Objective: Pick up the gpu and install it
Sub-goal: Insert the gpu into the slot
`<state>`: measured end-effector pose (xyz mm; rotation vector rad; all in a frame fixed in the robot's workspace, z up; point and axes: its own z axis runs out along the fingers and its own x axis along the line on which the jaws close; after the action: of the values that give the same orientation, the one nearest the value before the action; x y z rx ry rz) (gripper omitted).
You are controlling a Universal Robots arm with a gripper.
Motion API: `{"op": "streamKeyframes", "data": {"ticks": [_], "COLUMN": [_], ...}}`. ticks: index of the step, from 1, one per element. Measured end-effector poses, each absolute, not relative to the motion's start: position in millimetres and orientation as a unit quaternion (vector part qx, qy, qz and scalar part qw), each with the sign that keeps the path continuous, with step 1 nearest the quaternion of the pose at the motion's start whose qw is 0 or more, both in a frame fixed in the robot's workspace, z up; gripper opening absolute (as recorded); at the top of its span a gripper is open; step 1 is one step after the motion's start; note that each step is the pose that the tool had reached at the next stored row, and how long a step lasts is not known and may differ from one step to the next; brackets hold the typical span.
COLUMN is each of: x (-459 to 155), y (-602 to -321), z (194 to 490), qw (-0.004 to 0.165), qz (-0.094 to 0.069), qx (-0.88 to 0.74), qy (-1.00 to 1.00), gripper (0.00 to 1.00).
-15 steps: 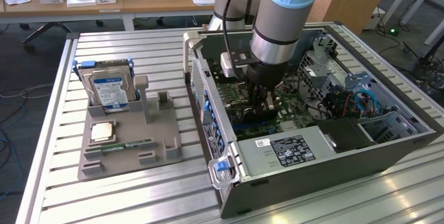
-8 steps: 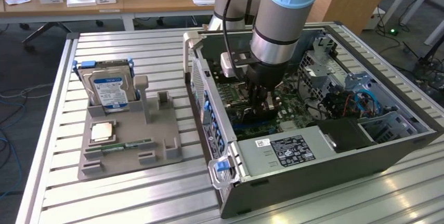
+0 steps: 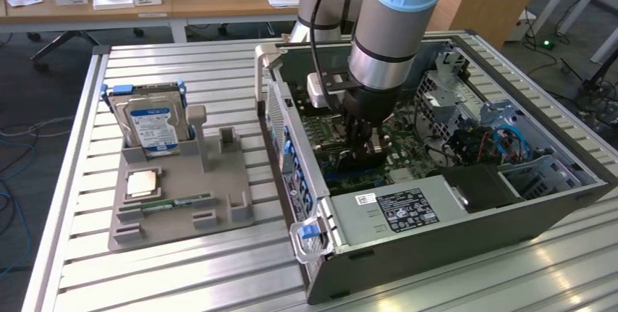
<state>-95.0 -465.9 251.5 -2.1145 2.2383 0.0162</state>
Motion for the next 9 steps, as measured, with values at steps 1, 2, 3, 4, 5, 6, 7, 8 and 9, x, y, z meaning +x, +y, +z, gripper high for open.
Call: {"op": "streamKeyframes", "data": {"ticks": [1, 2, 3, 4, 5, 6, 7, 8, 9], "x": [-95.0, -95.0, -95.0, -95.0, -95.0, -95.0, -95.0, -95.0, -95.0], "y": [-466.0, -466.0, -466.0, -466.0, -466.0, -466.0, -466.0, -466.0, -466.0], "z": [251.5, 251.5, 251.5, 251.5, 251.5, 251.5, 251.5, 251.5, 251.5], "qw": [0.031, 0.031, 0.031, 0.031, 0.031, 0.031, 0.031, 0.031, 0.031], "qz": [0.005, 0.005, 0.005, 0.005, 0.005, 0.005, 0.005, 0.005, 0.005], "qx": [-0.686, -0.686, -0.686, -0.686, -0.686, -0.686, -0.686, -0.686, -0.686], "qy": [0.727, 0.727, 0.727, 0.727, 0.727, 0.727, 0.727, 0.727, 0.727], "gripper": [0.29, 0.28, 0.28, 0.27, 0.27, 0.27, 0.27, 0.27, 0.27]}}
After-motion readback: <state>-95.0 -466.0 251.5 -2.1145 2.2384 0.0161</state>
